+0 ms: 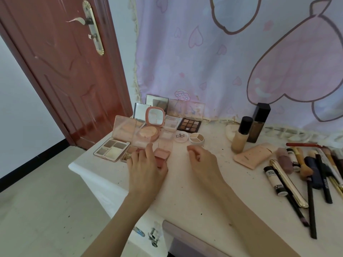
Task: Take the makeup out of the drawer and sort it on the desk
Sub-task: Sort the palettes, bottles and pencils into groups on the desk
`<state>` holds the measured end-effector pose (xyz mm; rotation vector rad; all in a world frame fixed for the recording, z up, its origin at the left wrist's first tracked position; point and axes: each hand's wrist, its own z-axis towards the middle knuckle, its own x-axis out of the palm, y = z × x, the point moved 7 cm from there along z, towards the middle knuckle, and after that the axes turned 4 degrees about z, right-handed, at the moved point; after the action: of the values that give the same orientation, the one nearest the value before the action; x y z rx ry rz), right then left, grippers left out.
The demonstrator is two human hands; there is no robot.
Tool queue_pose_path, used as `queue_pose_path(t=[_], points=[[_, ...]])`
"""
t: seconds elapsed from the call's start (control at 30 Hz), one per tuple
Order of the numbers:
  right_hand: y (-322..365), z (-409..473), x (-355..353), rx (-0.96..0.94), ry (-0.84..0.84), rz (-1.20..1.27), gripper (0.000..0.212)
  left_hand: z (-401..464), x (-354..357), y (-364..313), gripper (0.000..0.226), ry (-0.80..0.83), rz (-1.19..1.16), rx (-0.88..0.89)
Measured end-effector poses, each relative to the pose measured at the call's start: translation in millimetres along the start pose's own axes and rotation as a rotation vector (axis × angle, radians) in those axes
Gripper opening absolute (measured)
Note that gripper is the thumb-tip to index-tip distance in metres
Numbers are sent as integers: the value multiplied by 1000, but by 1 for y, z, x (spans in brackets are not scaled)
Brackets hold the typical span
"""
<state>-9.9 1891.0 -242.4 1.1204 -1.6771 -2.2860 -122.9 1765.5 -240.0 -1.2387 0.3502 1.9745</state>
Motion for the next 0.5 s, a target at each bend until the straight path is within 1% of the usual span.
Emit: queue_pose_path(t=[0.07, 0.1, 0.13, 0.2, 0.27, 0.37, 0.5], points=[[-5, 9, -12, 6, -155, -29, 33, 0, -1, 2, 58, -44, 52, -5], [-9, 15, -18, 26, -203, -49, 38, 0, -1, 3, 57, -65, 60, -7], [-14, 23, -20, 53, -211, -99, 46, -1, -2, 3, 57, -88, 63, -10], [-20, 37, -18, 91, -144, -240, 66, -4, -3, 4, 56, -128, 58, -21], [-23, 48, -13, 103, -83, -313, 76, -6, -5, 6, 53, -148, 34, -45], [-24, 57, -8, 75, -64, -302, 74, -8, -7, 9, 52, -161, -7, -81], [-19, 47, -8, -1, -43, -223, 71, -9, -5, 10, 53, -172, -12, -77]])
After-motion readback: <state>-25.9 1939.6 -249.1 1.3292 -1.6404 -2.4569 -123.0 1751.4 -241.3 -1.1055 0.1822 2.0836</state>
